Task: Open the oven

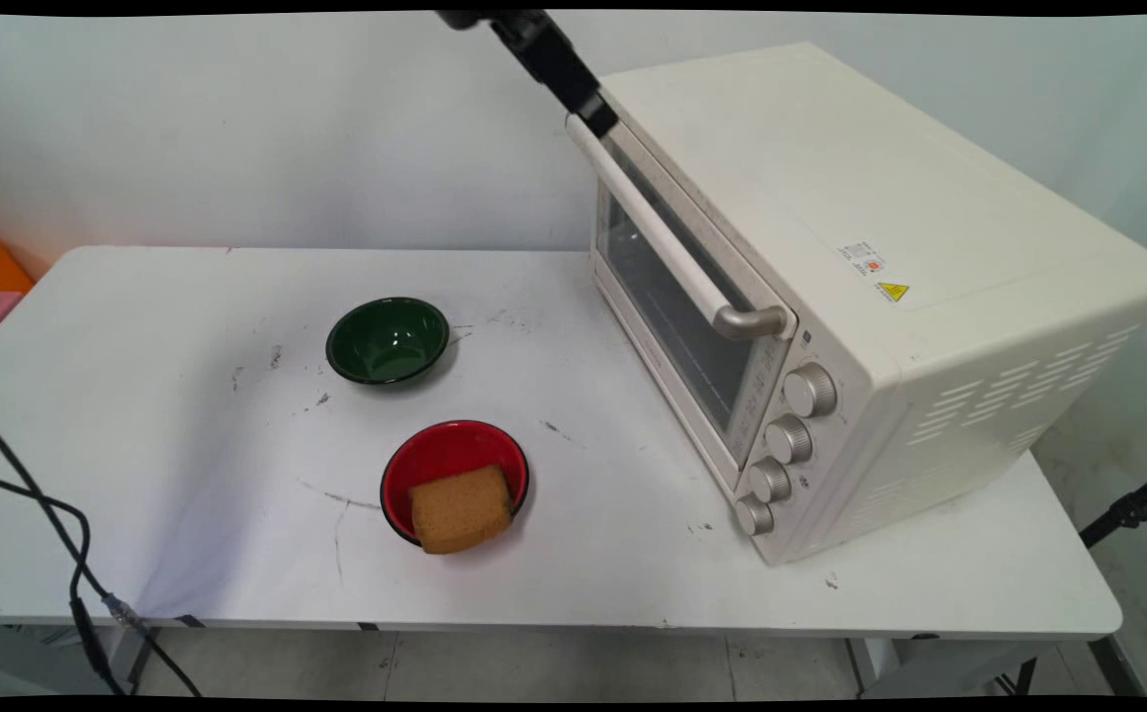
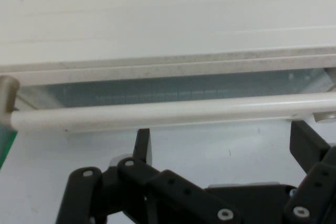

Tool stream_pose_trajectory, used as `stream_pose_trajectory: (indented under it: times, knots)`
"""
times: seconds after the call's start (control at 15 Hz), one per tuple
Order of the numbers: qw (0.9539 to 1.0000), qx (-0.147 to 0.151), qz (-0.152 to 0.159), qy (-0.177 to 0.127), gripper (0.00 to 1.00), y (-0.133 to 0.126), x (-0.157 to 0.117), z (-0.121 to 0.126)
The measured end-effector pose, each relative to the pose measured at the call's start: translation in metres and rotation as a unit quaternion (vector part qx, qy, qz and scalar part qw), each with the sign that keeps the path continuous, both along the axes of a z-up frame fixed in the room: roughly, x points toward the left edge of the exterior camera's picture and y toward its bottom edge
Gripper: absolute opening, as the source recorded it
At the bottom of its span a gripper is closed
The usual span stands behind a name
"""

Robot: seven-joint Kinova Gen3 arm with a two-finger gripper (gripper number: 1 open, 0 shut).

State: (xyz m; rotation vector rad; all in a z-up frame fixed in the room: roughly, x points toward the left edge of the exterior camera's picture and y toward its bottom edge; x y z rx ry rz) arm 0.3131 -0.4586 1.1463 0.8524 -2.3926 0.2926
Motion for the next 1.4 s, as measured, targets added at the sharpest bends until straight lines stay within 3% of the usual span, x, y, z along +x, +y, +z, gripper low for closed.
stream_pose_trajectory:
  times: [0.27,0.33,1.4]
  knots:
    - [0.9997,0.011,-0.013,-0.020,1.00,-0.024,-0.021,-0.015]
    - [0.9995,0.013,-0.015,-0.024,0.00,-0.030,-0.025,-0.019]
    - [0.9990,0.033,-0.002,-0.031,0.00,-0.065,-0.058,-0.063]
